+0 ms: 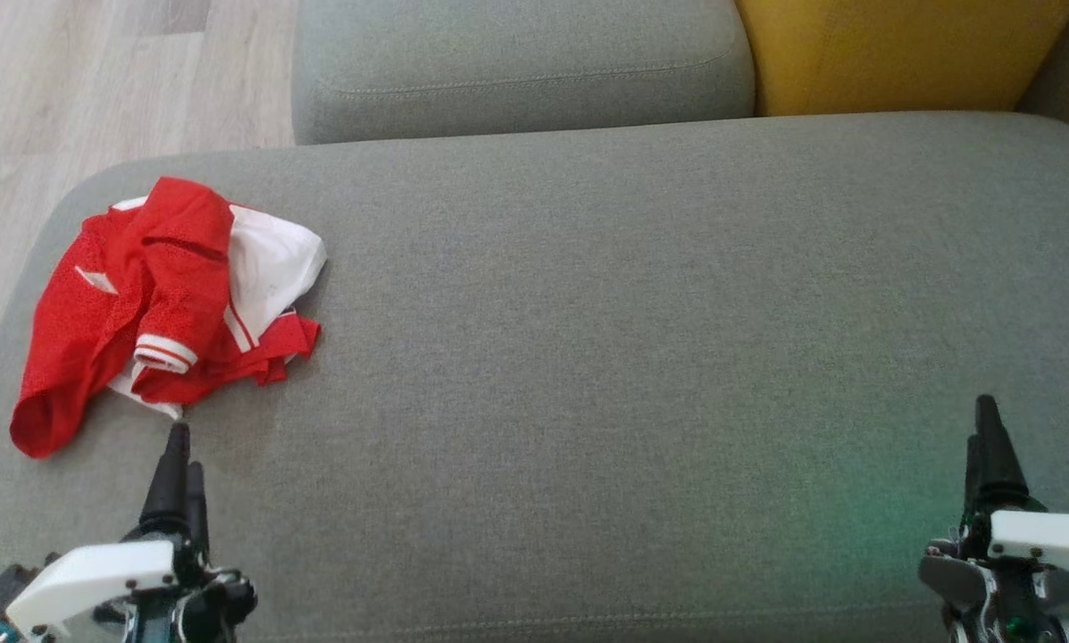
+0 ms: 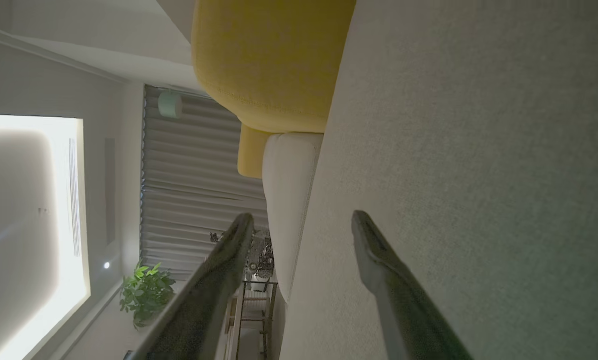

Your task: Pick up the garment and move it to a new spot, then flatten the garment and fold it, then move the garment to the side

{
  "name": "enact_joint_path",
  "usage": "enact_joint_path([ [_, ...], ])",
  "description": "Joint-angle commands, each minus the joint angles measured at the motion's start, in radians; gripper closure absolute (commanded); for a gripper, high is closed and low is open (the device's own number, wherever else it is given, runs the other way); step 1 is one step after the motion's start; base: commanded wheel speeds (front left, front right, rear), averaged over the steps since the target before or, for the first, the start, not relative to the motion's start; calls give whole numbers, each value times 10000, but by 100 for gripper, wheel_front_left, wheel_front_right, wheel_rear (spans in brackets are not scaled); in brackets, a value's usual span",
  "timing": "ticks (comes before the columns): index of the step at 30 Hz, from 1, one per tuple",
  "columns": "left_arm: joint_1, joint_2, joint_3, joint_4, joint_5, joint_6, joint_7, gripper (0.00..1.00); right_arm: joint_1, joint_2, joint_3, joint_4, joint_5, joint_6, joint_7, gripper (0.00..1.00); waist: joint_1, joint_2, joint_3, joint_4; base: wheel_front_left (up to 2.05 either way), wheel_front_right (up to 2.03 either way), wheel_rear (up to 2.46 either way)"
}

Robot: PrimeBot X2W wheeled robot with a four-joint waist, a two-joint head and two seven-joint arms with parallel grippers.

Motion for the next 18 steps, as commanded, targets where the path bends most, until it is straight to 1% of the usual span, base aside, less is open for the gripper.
enact_joint_path([
  [1,-555,115,161,-472,233,61,-91,0,-552,-106,-22,-432,-340,19,-141,0,0,0,-9,-4,0,0,0],
  [9,-601,124,158,-1110,1164,450,-354,0,-711,-113,-39,-874,-1805,25,-406,0,0,0,-71,-31,0,0,0],
  [18,-620,133,-124,-1824,2400,786,-616,0,-799,-120,145,-1425,-3437,31,-671,0,0,0,-102,-47,0,0,0],
])
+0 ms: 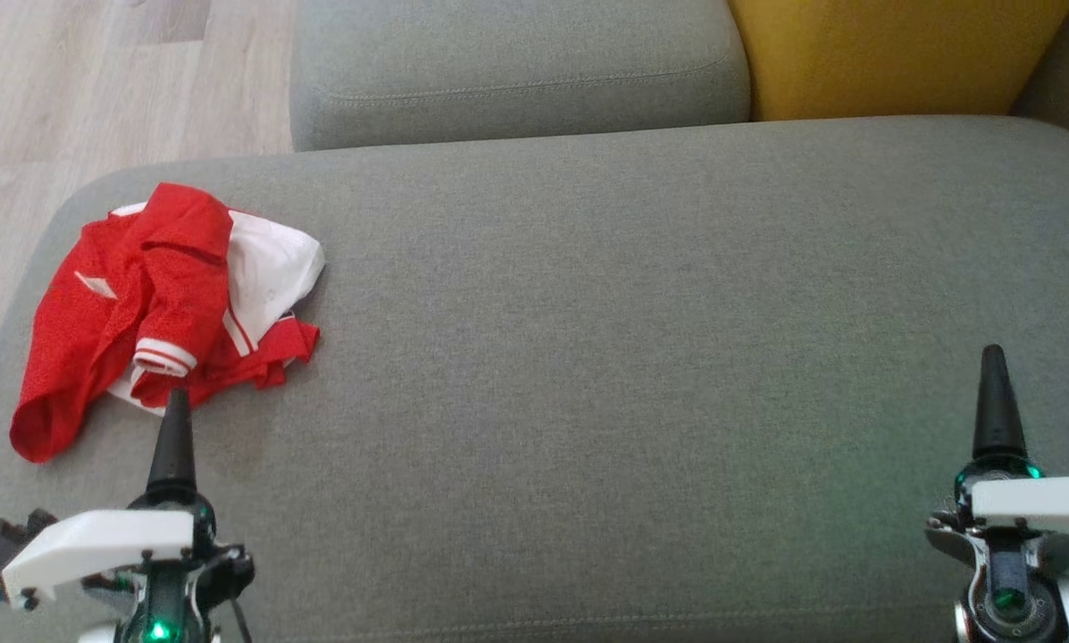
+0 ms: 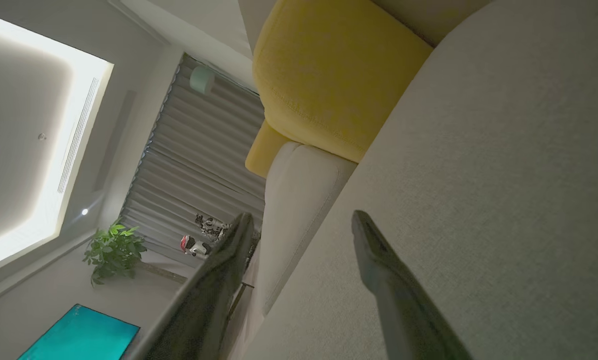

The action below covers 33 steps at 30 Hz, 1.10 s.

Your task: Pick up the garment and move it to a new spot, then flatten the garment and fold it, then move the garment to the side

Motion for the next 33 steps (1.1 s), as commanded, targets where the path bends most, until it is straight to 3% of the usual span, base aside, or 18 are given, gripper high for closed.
enact_joint_path([
  [1,-603,132,61,-540,368,69,-157,0,-588,-120,148,-499,-468,31,-125,0,0,0,-6,-1,0,0,0],
  [18,-567,148,-1169,-1699,3882,428,-654,0,-603,-178,1267,-1139,-4421,42,-627,0,0,0,-120,-28,0,0,0],
  [33,-478,252,-2319,-1735,6969,631,-1062,0,-541,-243,1822,-1127,-6610,51,-1039,0,0,0,-290,-65,0,0,0],
])
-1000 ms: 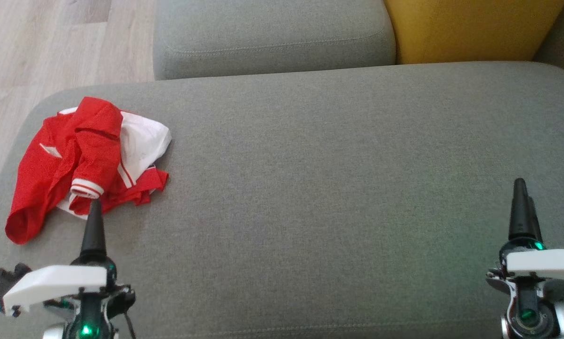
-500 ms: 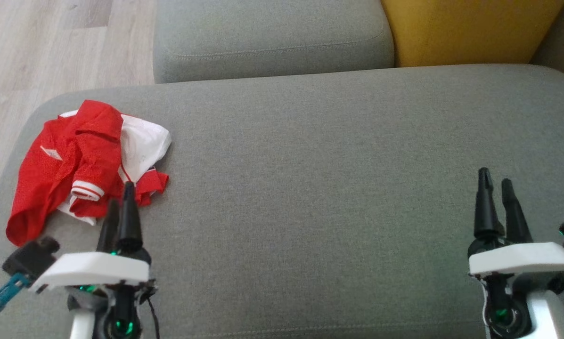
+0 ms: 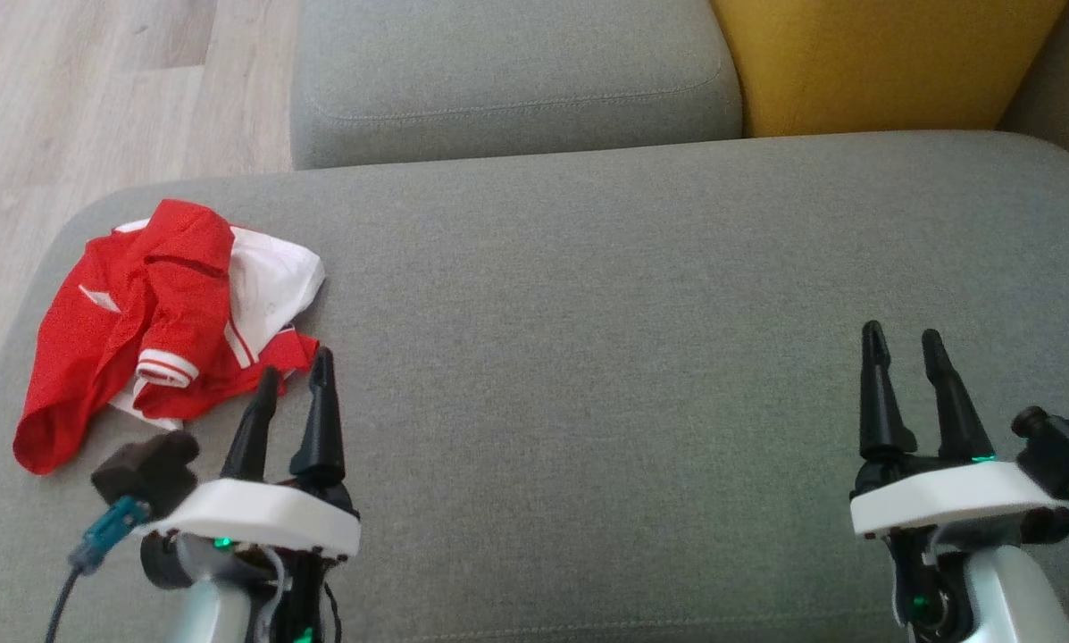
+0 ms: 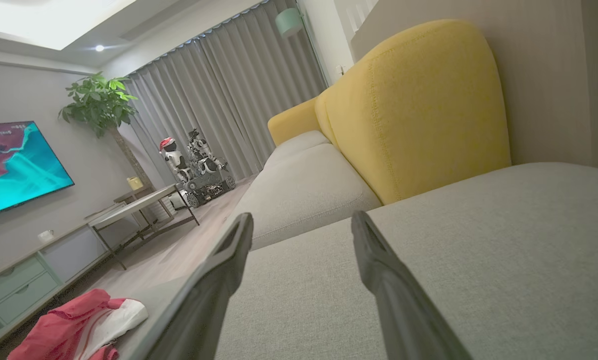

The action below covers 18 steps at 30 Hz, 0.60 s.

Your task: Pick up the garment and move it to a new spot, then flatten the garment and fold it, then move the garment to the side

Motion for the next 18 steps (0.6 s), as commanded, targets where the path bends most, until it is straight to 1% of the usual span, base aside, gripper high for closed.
enact_joint_path([
  [1,-482,149,117,-446,319,101,-141,0,-535,-117,211,-406,-339,52,-146,0,0,0,-11,-7,0,0,0],
  [7,-518,368,-378,-465,1265,539,-316,0,-531,-109,391,-308,-1225,56,-323,0,0,0,-83,-55,0,0,0],
  [11,-585,618,-815,-426,1939,848,-433,0,-549,-105,485,-212,-1812,58,-441,0,0,0,-96,-87,0,0,0],
  [15,-655,858,-1261,-337,2581,1285,-549,0,-585,-104,533,-155,-2426,61,-558,0,0,0,-119,-110,0,0,0],
  [18,-684,937,-1529,-241,2842,1602,-637,0,-625,-95,545,-182,-2845,63,-647,0,0,0,-147,-124,0,0,0],
])
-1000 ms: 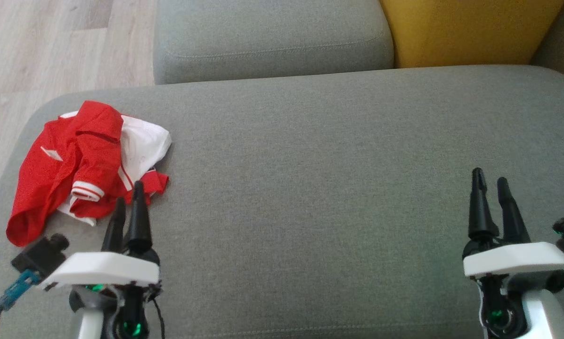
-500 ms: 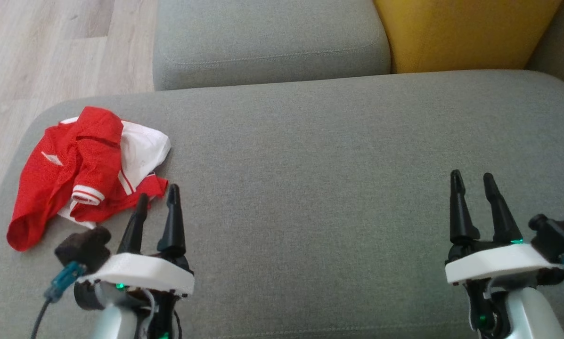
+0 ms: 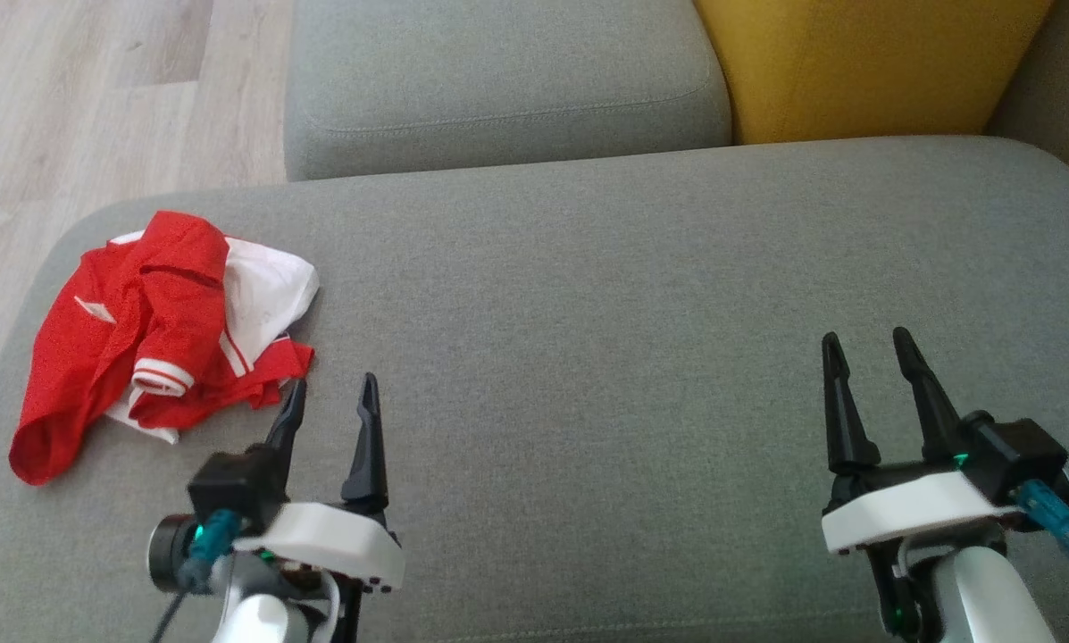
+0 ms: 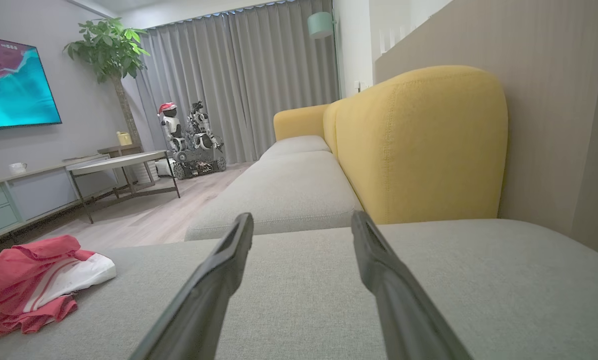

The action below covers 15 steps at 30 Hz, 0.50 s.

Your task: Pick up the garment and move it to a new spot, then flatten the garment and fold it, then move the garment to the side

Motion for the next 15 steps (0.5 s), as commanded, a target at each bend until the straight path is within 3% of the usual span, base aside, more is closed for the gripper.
enact_joint_path([
  [1,-696,187,64,-321,380,210,-150,0,-638,-91,218,-386,-465,62,-170,0,0,0,-21,-8,0,0,0],
  [9,-664,42,-16,-291,630,993,-384,0,-665,-89,358,-703,-1577,67,-406,0,0,0,-89,20,0,0,0],
  [15,-328,-418,763,-38,43,562,-560,0,-538,-53,78,-532,-1069,71,-583,0,0,0,-134,48,0,0,0],
])
